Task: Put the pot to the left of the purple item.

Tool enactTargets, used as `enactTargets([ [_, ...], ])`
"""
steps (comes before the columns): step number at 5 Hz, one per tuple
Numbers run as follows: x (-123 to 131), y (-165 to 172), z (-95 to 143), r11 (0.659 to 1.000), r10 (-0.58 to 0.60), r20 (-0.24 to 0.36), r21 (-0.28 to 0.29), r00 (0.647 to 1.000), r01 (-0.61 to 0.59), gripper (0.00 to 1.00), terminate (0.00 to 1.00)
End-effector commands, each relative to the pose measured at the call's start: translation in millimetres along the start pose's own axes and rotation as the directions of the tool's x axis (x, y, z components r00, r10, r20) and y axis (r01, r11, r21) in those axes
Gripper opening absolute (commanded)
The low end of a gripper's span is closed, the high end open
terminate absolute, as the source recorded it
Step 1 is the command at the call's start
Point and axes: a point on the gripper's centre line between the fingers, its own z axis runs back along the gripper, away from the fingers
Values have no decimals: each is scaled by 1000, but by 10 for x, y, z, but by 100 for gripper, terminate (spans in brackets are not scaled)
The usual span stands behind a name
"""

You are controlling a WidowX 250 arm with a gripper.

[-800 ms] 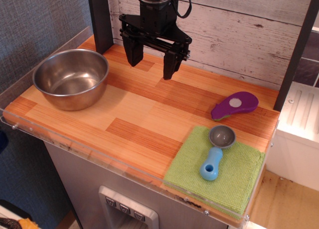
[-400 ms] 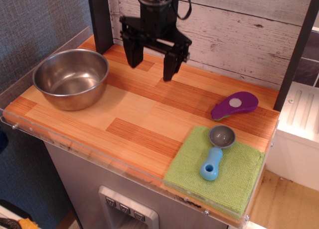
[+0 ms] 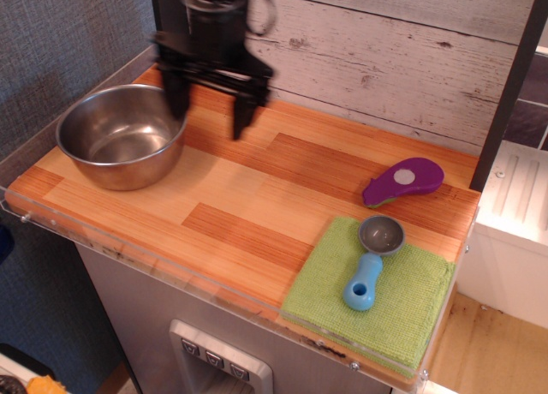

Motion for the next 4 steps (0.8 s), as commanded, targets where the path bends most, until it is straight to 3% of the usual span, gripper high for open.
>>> enactTargets([
  [1, -129, 466, -68, 990, 107, -12, 96, 994, -106, 100, 0],
  [2, -101, 497, -301, 986, 123, -54, 119, 991, -116, 100, 0],
  [4, -13, 504, -596, 987, 139, -91, 96, 986, -130, 100, 0],
])
